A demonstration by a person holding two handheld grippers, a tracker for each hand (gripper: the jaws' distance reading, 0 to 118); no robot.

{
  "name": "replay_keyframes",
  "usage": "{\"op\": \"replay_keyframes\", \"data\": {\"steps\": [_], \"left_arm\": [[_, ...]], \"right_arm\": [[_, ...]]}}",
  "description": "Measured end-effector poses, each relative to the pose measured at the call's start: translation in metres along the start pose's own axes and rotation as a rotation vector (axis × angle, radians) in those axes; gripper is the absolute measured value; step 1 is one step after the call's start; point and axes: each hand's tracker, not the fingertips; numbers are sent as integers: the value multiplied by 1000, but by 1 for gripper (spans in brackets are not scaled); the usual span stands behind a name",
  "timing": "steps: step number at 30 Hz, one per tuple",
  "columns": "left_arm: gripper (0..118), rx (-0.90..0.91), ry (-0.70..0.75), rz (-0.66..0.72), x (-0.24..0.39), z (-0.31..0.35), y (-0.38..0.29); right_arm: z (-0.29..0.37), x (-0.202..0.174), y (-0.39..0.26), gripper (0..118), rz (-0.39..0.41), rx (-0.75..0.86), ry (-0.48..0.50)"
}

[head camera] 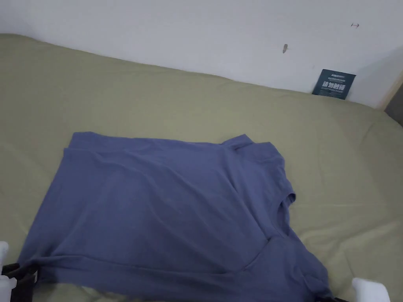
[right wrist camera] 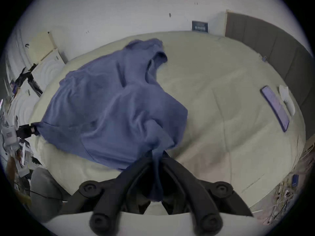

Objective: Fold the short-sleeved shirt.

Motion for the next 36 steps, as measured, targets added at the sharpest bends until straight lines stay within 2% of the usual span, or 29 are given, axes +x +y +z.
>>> {"op": "replay_keyframes", "data": {"steps": [4, 6, 10, 15, 18, 21, 28, 30, 31, 32, 33, 34, 35, 36], "left_arm": [[4, 20, 8, 0, -2, 4, -3], [4, 36, -2, 8, -2, 7, -3], [4, 59, -27, 32, -3, 14, 3], [4, 73, -62, 80, -13, 12, 23], [4, 63, -61, 73, -17, 5, 50], [4, 43, -55, 57, -21, -6, 83], [4, -111, -43, 89, -32, -62, 153], [8, -136, -53, 104, -38, -81, 165], [19, -116, -18, 130, -39, -87, 166], [49, -97, 1, 139, -40, -88, 160], [77, -98, 7, 139, -43, -91, 160], [91, -91, 14, 156, -45, -92, 158], [92, -86, 13, 162, -46, -87, 153], [92, -70, -2, 165, -47, -82, 150]], "right_arm": [[21, -23, 1, 2, 103, 71, -75], [30, -28, 3, 2, 119, 88, -72], [46, -29, 15, 2, 56, 141, -14], [41, -23, 54, 2, 21, 163, 5], [24, -17, 93, 2, -5, 144, 40], [-3, -14, 138, 2, 5, 77, 21], [-80, -19, 219, 2, -16, -50, 48], [-99, -21, 225, 2, -22, -64, 48], [-107, -20, 226, 2, -30, -74, 54], [-115, -17, 226, 7, -56, -70, 56], [-117, -15, 223, 25, -61, -50, 56], [-117, -14, 220, 56, -66, -27, 59], [-115, -13, 216, 93, -84, -8, 73], [-115, -10, 214, 97, -90, -1, 90]]}}
